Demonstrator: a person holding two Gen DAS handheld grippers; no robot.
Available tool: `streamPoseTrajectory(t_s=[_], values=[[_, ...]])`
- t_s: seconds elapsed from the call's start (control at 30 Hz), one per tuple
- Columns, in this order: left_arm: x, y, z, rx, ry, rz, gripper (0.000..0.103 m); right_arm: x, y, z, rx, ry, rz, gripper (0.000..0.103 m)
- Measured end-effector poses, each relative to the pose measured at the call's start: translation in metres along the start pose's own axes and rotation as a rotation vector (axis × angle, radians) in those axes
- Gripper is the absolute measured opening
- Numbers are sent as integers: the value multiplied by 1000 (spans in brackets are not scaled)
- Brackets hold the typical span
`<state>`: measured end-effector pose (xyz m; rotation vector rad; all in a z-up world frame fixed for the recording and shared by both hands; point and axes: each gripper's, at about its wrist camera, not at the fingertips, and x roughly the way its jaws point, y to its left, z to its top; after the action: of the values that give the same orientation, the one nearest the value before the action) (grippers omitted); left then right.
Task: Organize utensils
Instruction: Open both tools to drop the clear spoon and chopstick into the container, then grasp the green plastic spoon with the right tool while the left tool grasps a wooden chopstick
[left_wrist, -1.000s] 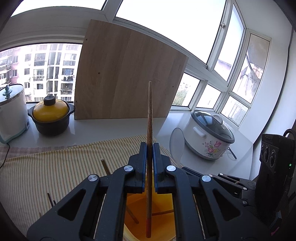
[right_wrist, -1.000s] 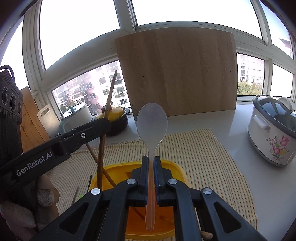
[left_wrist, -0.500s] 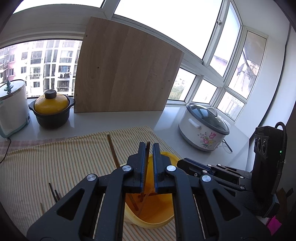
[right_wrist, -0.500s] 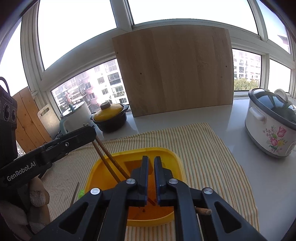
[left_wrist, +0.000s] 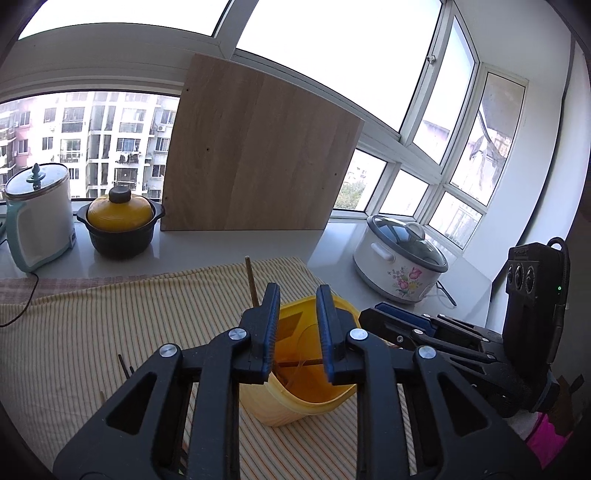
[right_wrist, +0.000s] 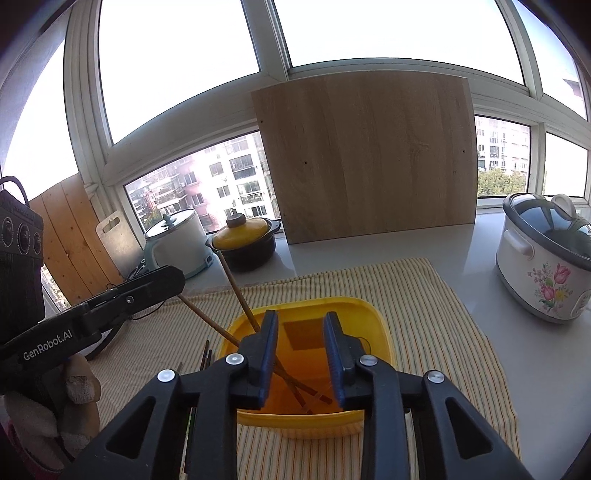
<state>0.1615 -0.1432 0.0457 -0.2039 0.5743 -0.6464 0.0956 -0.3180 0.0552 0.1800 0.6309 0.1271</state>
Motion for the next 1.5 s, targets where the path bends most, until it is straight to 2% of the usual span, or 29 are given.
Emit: streamPoseTrajectory(t_s=[0.1,0.27,0.63,0.77,1.03,1.27,1.5], values=[[-17,5,-1,5,-22,7,24,-6,11,-2,-28,-11,29,29],[-47,29,-12,-13,-26,62,24,-14,29,-9,-67,-10,81,30],[-64,105,-71,-88,123,238,24,-2,76,-42,-186,90,206,30],[-61,119,-91,-93,185,275,24,18,90,-57,-220,163,227,30],[-38,141,-128,-145,322,277,24,65,109,-83,-252,304,252,30],[-6,160,-139,-151,420,324,24,103,119,-97,-293,415,254,30],[10,171,-144,-155,467,362,24,118,134,-102,-342,454,231,30]])
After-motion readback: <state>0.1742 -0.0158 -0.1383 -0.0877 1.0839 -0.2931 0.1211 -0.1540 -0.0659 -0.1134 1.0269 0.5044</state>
